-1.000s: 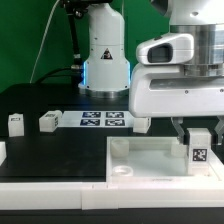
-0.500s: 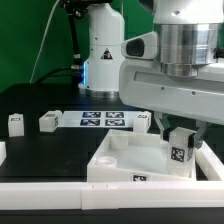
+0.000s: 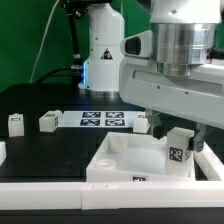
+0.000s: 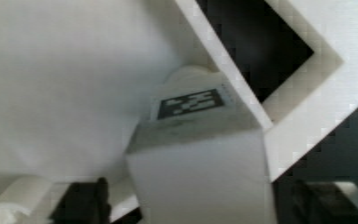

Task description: Assemble one leg

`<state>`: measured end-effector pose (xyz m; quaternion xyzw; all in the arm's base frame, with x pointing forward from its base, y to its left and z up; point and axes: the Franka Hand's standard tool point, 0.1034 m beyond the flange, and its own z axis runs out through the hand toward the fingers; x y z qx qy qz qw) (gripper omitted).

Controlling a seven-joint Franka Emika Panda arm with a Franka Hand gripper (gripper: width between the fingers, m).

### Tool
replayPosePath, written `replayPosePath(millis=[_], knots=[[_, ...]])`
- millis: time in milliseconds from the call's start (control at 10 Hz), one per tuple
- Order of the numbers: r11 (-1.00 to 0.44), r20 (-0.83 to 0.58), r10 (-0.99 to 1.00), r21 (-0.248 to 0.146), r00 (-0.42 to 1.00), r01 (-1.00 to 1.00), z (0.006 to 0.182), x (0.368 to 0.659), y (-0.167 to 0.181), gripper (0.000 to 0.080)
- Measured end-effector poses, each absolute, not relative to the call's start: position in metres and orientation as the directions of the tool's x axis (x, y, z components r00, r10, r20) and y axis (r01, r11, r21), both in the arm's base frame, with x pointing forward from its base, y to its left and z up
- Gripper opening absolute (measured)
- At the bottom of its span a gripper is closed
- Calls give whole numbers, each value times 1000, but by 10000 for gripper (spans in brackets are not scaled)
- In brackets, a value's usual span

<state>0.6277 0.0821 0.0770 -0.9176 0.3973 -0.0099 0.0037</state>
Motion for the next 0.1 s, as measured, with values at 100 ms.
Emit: replayPosePath(millis=[100], knots=[[-684, 15, -729, -15, 684, -729, 77, 628, 82, 565]])
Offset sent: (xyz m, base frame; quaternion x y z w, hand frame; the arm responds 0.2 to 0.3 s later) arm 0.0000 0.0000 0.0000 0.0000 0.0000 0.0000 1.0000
